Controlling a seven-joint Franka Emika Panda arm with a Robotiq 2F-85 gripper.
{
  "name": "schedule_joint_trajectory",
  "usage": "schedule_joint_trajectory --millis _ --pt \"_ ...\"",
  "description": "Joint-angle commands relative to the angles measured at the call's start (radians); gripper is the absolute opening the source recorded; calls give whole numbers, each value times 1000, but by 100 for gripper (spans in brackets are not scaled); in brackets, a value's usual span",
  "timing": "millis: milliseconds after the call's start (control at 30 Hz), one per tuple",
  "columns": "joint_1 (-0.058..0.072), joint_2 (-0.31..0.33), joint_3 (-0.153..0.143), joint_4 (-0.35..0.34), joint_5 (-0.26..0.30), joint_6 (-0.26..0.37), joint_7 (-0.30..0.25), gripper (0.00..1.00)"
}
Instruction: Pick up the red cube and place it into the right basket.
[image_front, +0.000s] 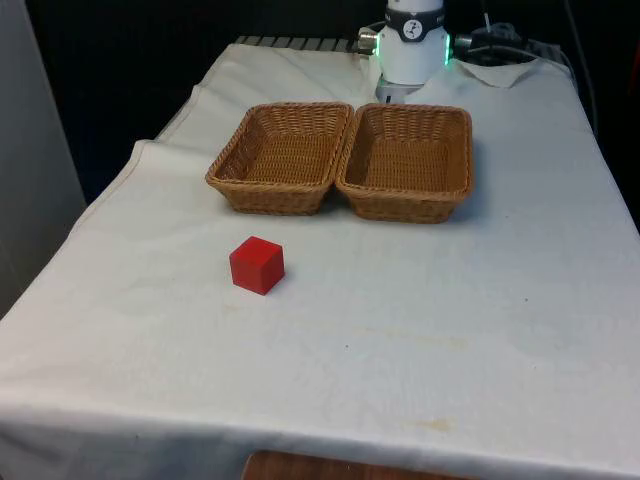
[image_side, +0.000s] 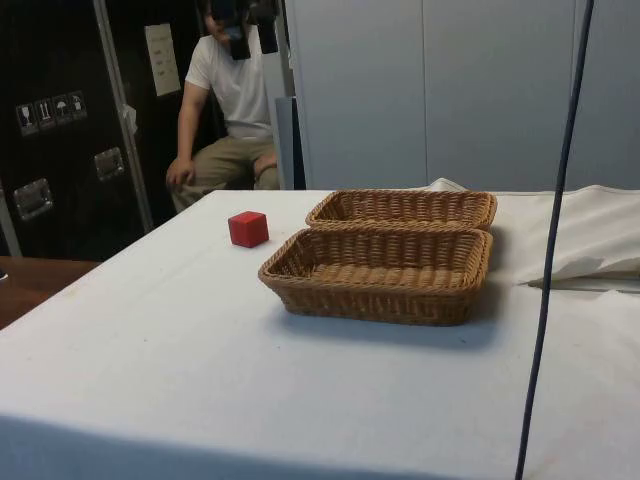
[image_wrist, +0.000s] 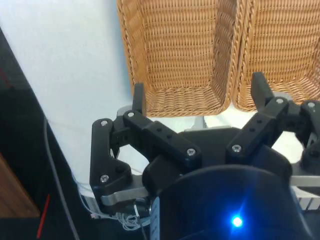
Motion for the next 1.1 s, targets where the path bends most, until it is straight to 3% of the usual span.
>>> schedule_joint_trajectory --millis 0,300,833,1067 --pt "-1 2 -2 3 -1 0 0 100" --pt "-11 63 -34 68 -11 -4 -18 100" --pt "-15 86 -78 79 -18 2 -28 100" --pt "-25 145 -101 110 -10 42 -49 100"
